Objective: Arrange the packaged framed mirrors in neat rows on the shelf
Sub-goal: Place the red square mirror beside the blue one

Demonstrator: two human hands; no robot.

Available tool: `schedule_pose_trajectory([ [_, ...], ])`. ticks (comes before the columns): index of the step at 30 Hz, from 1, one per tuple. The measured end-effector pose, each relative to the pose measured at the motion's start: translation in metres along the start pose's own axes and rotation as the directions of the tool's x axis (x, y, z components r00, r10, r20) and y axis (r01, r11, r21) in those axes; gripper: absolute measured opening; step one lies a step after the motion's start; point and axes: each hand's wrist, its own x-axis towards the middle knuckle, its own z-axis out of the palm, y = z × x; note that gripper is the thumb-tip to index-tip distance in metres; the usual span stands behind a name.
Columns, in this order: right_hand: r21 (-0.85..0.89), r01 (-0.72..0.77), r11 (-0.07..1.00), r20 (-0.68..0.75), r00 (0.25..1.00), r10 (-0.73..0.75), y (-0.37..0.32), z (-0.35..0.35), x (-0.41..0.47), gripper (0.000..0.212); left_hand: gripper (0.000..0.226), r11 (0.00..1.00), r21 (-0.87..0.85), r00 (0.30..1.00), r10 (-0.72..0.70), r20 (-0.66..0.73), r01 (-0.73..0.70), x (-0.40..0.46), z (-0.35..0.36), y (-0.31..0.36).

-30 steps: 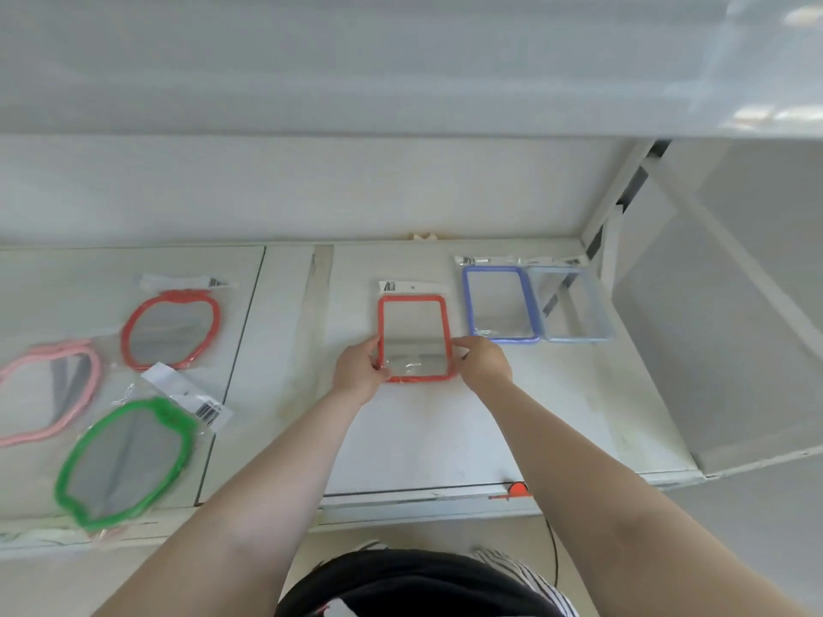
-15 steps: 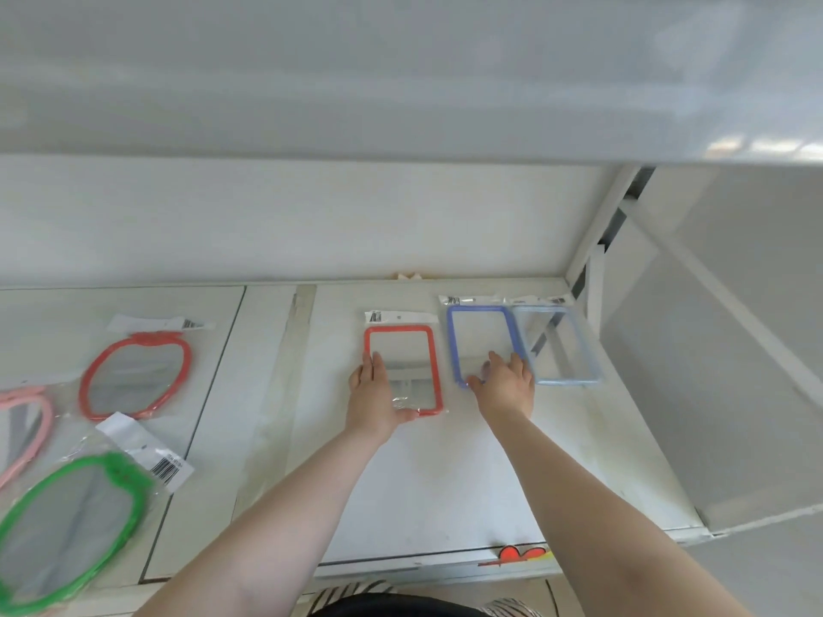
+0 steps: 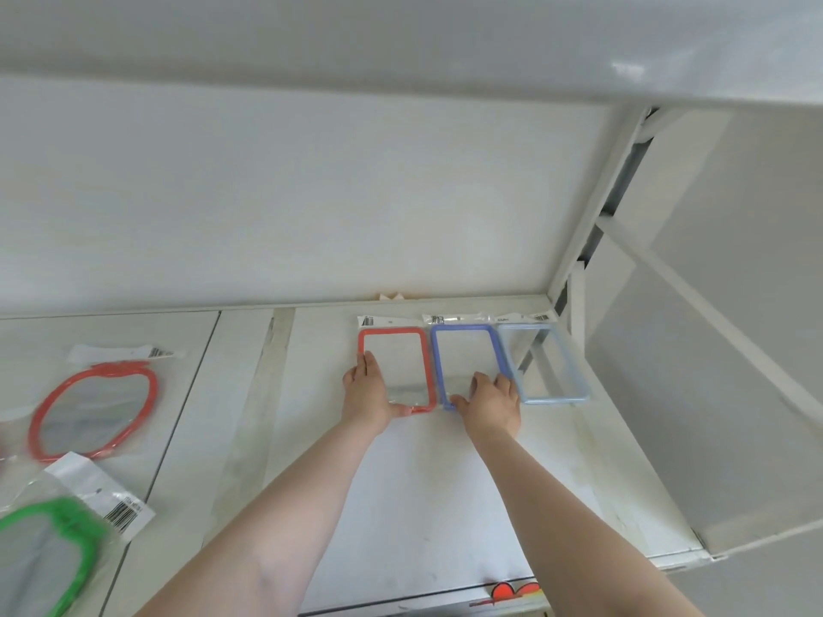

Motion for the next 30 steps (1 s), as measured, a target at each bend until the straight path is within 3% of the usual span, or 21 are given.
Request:
schedule_pose_trajectory([
  [14, -0.005, -0.002, 1.0, 0.023, 1.0, 0.002, -0.007, -0.012, -0.002, 0.052, 0.121, 0.999, 0.034, 0.999, 0.014, 0.053, -0.015, 0.003, -0.004, -0.001],
  [18, 0.021, 0.014, 1.0, 0.041, 0.999, -0.015, -0.014, -0.024, -0.01, 0.059, 0.101, 0.996, 0.073, 0.998, 0.039, 0.042, -0.042, -0.002, -0.013, 0.004],
  [24, 0.027, 0.081, 0.996, 0.097, 0.992, -0.083, -0.021, -0.046, -0.037, 0.049, 0.056, 0.98, 0.042, 0.98, 0.194, 0.047, -0.196, -0.032, -0.032, 0.021],
  [30, -0.049, 0.139, 0.989, 0.124, 0.983, -0.133, -0.005, -0.058, -0.077, 0.045, 0.042, 0.933, 0.138, 0.942, 0.322, 0.098, -0.333, -0.076, -0.032, 0.03],
])
